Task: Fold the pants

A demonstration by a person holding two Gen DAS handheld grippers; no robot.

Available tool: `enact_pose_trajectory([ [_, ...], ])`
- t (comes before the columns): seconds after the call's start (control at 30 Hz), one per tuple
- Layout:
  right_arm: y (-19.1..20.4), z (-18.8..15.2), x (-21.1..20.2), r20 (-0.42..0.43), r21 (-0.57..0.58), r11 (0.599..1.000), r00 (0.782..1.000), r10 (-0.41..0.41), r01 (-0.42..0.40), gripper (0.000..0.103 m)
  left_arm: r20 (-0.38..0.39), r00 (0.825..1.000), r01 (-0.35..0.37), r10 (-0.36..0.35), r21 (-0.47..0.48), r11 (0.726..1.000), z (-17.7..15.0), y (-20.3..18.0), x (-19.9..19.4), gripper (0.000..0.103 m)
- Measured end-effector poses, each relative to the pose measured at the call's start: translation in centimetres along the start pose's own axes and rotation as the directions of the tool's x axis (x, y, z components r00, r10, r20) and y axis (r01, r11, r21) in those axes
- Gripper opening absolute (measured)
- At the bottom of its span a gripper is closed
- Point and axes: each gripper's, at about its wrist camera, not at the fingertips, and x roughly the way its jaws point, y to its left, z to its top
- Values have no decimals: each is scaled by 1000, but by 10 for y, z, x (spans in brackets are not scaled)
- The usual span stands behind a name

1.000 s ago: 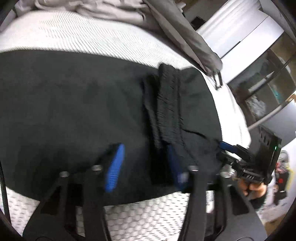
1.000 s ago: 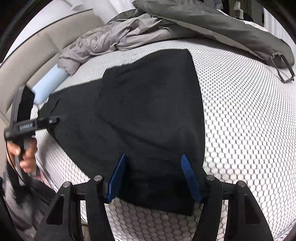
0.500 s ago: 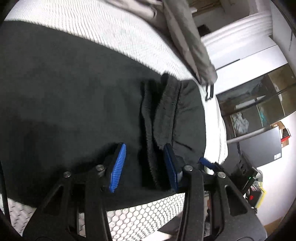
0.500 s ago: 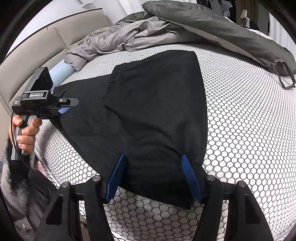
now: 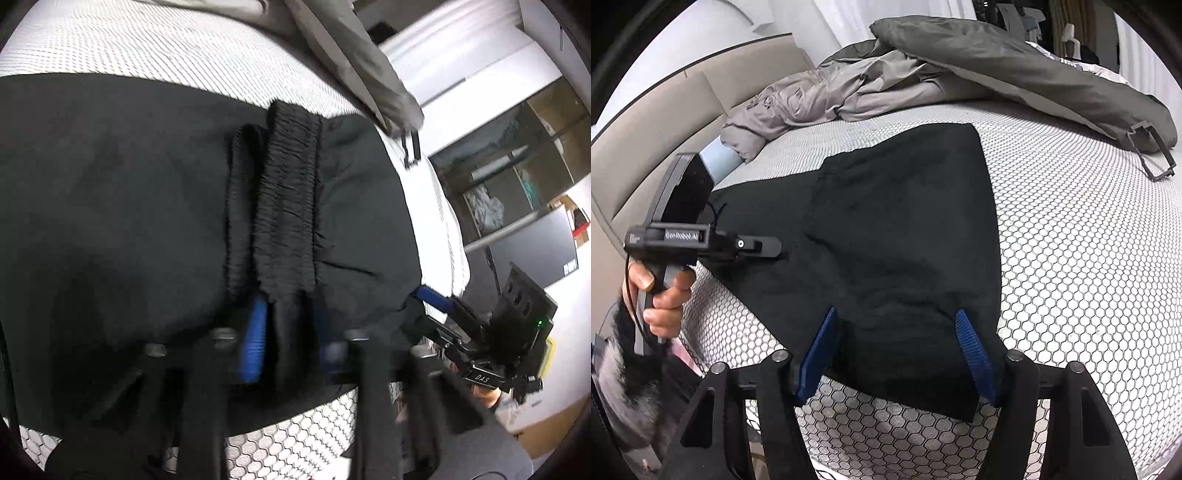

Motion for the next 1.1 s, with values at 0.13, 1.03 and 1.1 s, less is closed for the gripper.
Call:
enact_pose_trajectory([
  [0.13,-5,1,0,6,30,999,1000,-9,9,69,115,993,-3,-6,79,997,-9,-14,-23,6],
  [1.03,-21,-11,8,-54,106,993,997,62,-56,76,36,995,91,-89,-73,993,2,18,16,9],
  [1.1,-21,-10,10,-56,100,994,997,61,-55,76,77,995,71,-68,-37,997,0,11,8,8],
])
